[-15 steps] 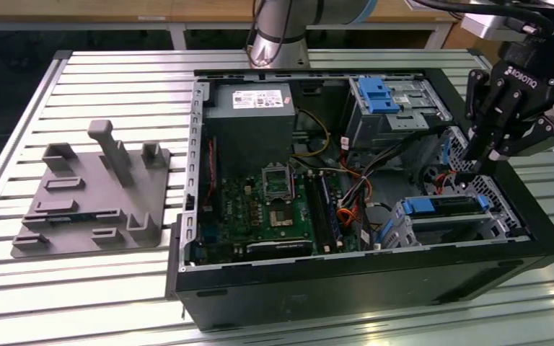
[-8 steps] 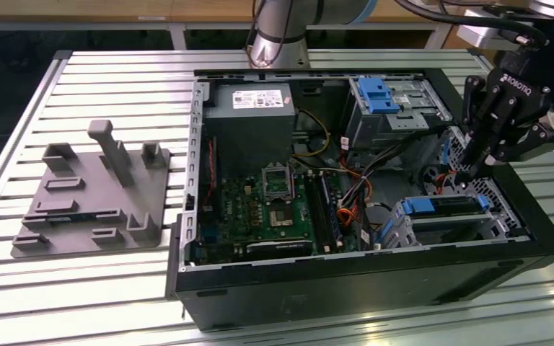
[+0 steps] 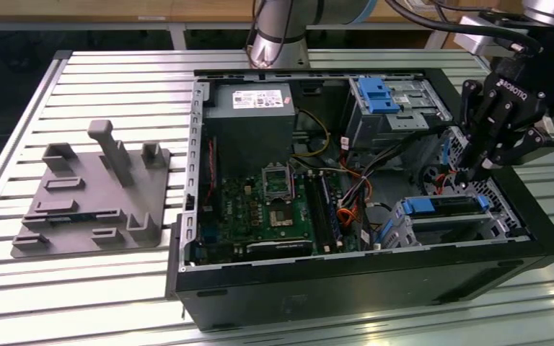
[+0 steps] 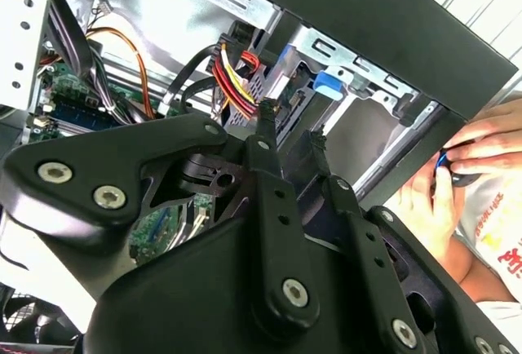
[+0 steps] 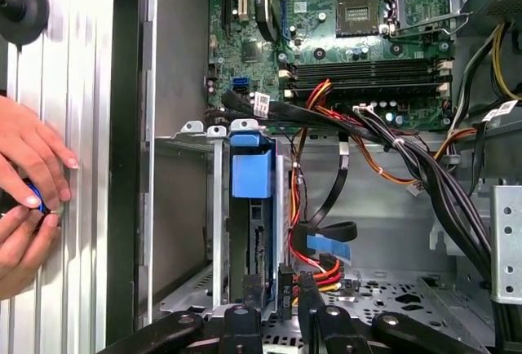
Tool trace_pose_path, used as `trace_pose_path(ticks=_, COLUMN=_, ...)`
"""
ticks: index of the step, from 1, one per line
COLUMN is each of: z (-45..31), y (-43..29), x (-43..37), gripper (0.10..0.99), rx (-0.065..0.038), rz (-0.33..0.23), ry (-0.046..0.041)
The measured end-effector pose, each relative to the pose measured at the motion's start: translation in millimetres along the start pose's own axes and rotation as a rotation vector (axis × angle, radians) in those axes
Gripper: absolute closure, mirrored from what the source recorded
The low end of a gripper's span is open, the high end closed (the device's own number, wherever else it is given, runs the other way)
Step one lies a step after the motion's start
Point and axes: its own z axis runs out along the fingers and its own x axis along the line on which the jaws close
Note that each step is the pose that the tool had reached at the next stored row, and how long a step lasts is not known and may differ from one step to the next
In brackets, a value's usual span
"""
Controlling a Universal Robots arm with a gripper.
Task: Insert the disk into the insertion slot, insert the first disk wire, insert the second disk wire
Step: 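Insert the first disk wire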
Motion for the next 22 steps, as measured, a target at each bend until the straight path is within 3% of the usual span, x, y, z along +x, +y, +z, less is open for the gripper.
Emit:
trace_pose_path(ticks=16, z=7.7, y=-0.4, x=-1.6, gripper=0.769, rx=-0.001, rz=0.0, ry=0.0006)
trace_pose_path(ticks=18, z=7.7, y=-0.4, x=-1.6, gripper=0.784, rx=-0.001, rz=0.0, ry=0.0007)
trace_pose_path(ticks=20, z=7.8, y=-0.4, x=-1.6, gripper=0.914, rx=-0.001, rz=0.0, ry=0.0006)
trace_pose_path(ticks=22, z=7.8, y=-0.4, x=-1.6, gripper=0.922, rx=-0.001, rz=0.0, ry=0.0006)
